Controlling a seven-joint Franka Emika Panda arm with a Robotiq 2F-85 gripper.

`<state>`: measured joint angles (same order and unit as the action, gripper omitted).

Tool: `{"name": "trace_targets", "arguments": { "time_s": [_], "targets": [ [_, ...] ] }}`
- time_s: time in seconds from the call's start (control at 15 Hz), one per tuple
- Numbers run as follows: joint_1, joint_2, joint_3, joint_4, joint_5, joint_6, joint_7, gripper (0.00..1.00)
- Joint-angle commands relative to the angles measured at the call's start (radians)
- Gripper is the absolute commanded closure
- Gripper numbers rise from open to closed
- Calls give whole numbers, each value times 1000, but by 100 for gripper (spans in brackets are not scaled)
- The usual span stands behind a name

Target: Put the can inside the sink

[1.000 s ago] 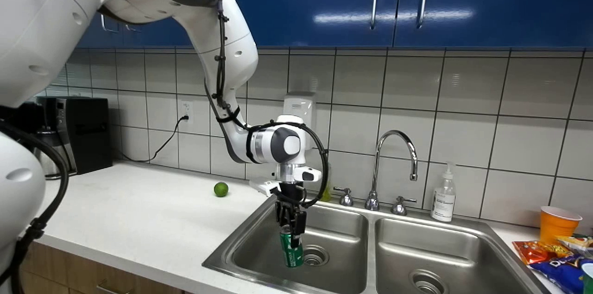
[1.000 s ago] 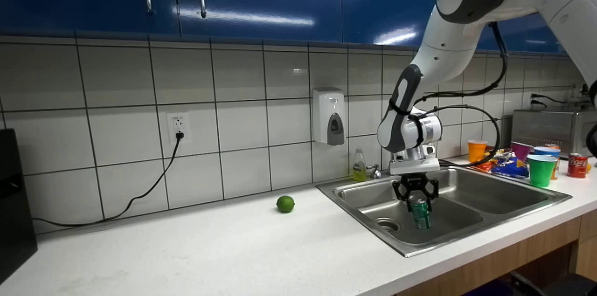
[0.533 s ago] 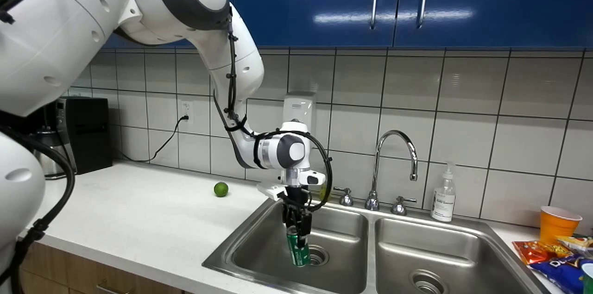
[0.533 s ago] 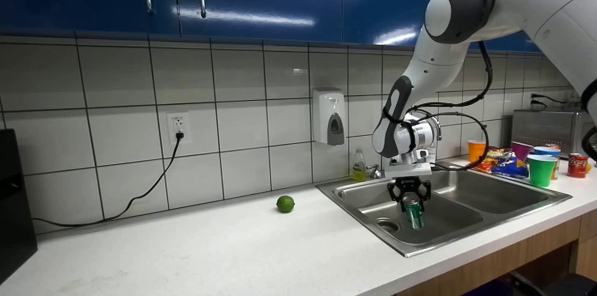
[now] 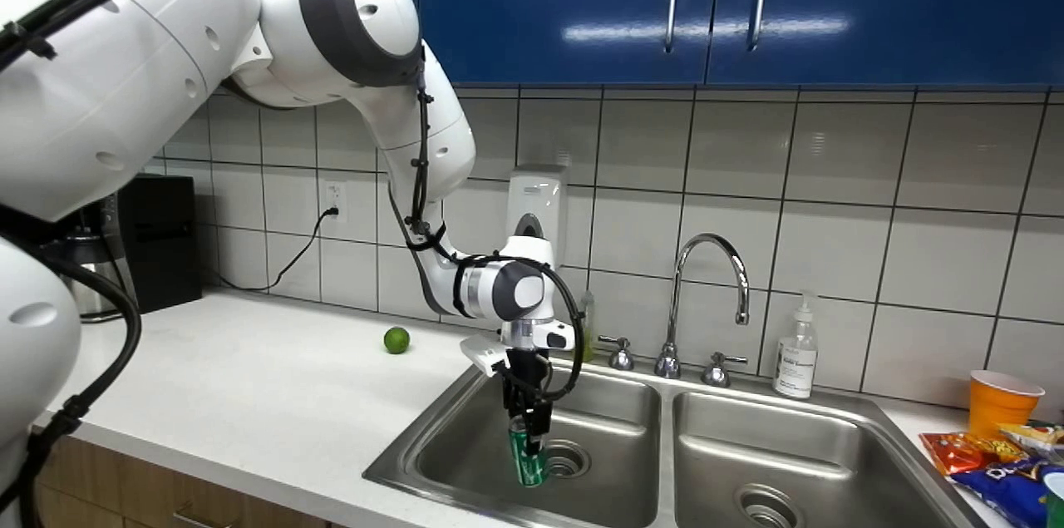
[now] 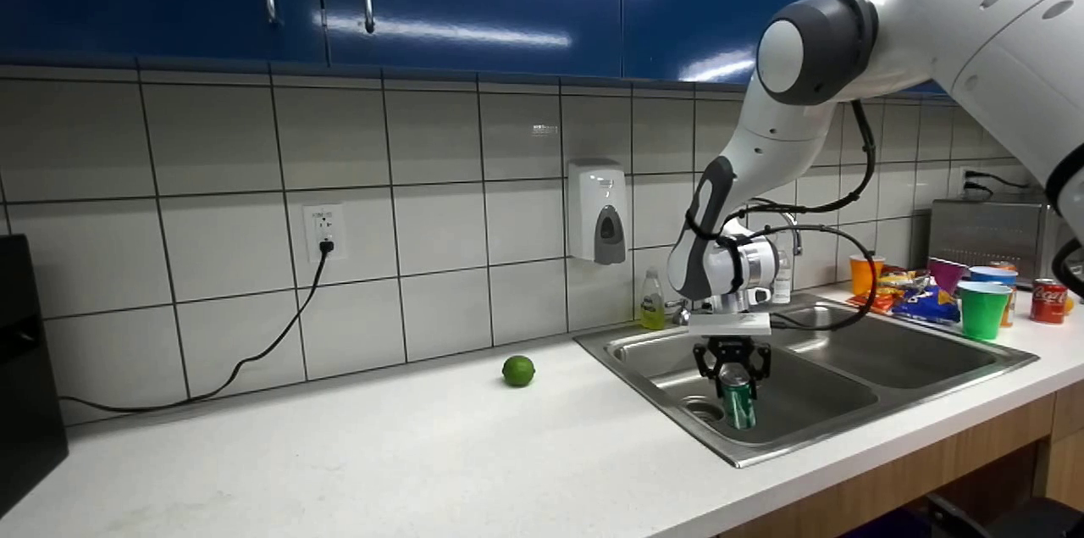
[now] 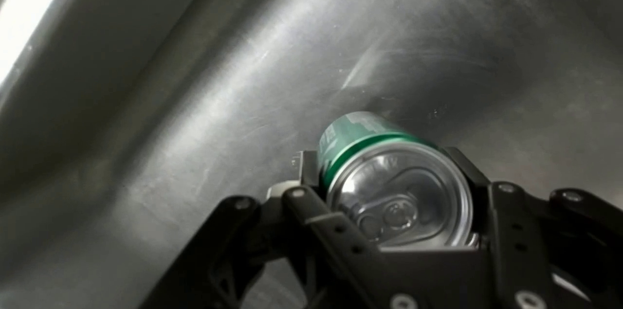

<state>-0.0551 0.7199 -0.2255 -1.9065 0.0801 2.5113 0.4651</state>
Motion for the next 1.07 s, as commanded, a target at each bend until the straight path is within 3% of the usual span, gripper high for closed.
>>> {"name": "trace_targets", "arguments": {
  "time_s": [0.0,1.0],
  "targets": [
    [-26,23,27,32,38,6,-38,62],
    [-24,76,39,50,73,8,-42,62]
  ]
}}
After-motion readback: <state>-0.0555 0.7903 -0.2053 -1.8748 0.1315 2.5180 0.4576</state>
